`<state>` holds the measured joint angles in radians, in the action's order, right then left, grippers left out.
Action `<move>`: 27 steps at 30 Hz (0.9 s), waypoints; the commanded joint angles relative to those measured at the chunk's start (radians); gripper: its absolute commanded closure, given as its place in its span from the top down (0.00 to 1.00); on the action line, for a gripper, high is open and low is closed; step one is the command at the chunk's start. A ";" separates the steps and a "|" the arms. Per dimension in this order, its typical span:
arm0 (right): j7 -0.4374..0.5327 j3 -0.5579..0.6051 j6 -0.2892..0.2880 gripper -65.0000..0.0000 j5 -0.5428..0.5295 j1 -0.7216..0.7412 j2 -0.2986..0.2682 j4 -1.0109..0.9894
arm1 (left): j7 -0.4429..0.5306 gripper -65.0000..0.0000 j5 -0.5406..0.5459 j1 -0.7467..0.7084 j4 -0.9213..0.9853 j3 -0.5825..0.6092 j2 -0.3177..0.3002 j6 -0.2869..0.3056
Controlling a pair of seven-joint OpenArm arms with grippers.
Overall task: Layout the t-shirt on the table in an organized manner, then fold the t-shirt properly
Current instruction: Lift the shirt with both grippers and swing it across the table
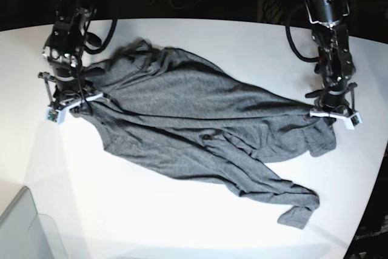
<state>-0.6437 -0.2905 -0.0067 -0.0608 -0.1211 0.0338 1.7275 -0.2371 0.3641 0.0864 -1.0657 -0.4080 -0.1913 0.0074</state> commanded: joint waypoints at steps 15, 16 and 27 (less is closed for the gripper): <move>0.026 0.000 0.000 0.00 -0.004 0.011 -0.004 0.027 | -0.267 0.00 0.134 -0.129 -0.772 -0.302 0.011 -0.010; 0.026 0.000 0.000 0.00 -0.004 0.013 -0.004 0.027 | -0.298 0.00 0.160 -0.124 -0.799 -0.326 0.011 -0.010; 0.026 -0.006 0.000 0.00 -0.004 0.050 -0.005 0.025 | -0.384 0.00 0.373 -0.130 -0.959 -0.469 0.000 -0.010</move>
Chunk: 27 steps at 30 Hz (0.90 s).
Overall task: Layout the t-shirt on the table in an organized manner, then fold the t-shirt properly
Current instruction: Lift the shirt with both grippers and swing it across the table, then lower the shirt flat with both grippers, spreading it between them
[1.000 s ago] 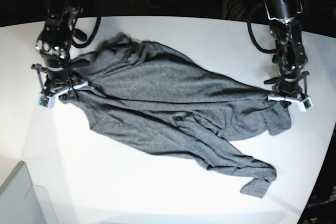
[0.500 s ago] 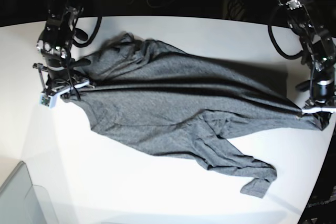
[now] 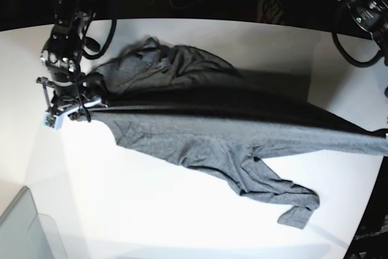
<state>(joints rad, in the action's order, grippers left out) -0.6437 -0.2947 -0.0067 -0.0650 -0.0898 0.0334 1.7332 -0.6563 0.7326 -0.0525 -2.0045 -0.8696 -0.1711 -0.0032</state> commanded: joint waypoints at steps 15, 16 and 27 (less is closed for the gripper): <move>0.022 -0.007 0.000 0.00 0.000 0.112 -0.002 0.121 | 0.036 0.00 0.031 -0.013 0.041 0.063 -0.046 -0.001; 0.020 -0.007 0.000 0.00 0.000 0.114 0.000 0.127 | 0.036 0.00 0.022 -0.013 0.067 0.079 -0.048 -0.001; 0.026 -0.057 0.000 0.00 0.000 0.020 0.012 0.057 | 0.036 0.00 -0.117 -0.008 0.192 0.146 -0.040 0.006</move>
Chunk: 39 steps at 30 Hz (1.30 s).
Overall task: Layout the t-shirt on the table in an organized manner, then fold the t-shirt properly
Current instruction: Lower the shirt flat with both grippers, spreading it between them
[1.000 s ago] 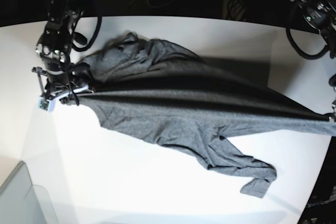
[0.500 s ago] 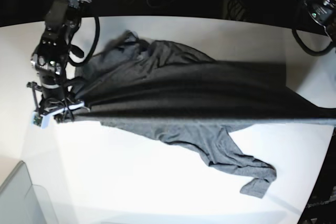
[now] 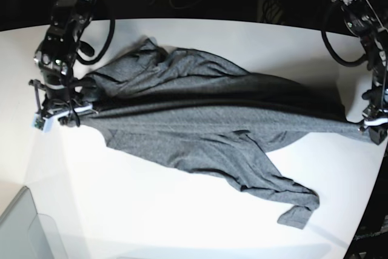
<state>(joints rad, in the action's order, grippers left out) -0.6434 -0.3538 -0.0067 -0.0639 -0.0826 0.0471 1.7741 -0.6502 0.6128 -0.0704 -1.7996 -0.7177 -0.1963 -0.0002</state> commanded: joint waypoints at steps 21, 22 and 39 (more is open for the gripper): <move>0.018 0.063 -0.002 0.50 -0.001 0.008 -0.005 0.019 | 0.030 0.00 -0.003 -0.033 -0.009 0.000 0.004 0.002; 0.014 0.085 -0.002 0.51 -0.001 0.037 -0.017 -0.013 | 0.030 0.00 -0.003 -0.035 -0.009 0.000 0.004 0.002; 0.050 0.163 -0.002 0.65 0.005 0.401 -0.054 -0.589 | 0.034 0.00 -0.003 -0.047 0.007 0.000 0.004 0.001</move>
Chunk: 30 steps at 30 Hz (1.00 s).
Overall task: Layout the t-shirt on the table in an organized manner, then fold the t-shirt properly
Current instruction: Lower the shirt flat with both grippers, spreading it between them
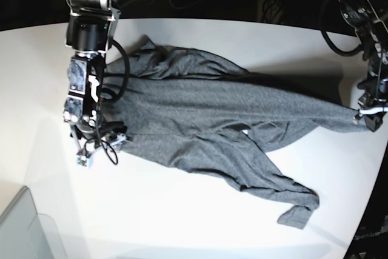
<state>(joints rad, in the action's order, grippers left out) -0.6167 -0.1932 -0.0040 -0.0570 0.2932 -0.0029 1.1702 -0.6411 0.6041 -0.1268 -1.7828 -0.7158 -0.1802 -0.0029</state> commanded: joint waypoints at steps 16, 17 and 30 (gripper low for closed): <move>0.142 0.107 -0.003 0.61 -0.002 -0.001 -0.004 -0.131 | 0.031 0.00 0.006 0.049 0.122 -0.001 -0.012 0.005; 0.142 0.107 -0.003 0.57 -0.002 -0.002 -0.007 -0.131 | 0.031 0.00 0.006 0.049 0.122 -0.001 -0.012 0.005; 0.133 0.100 -0.003 0.00 -0.008 -0.002 -0.039 0.020 | 0.028 0.00 0.006 0.155 0.136 0.000 -0.015 0.005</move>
<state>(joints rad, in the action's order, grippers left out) -0.5152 -0.0910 -0.0036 -0.0608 0.2581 -0.0360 1.1709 -0.6369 0.5987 0.0109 -1.6283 -0.7124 -0.1799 -0.0048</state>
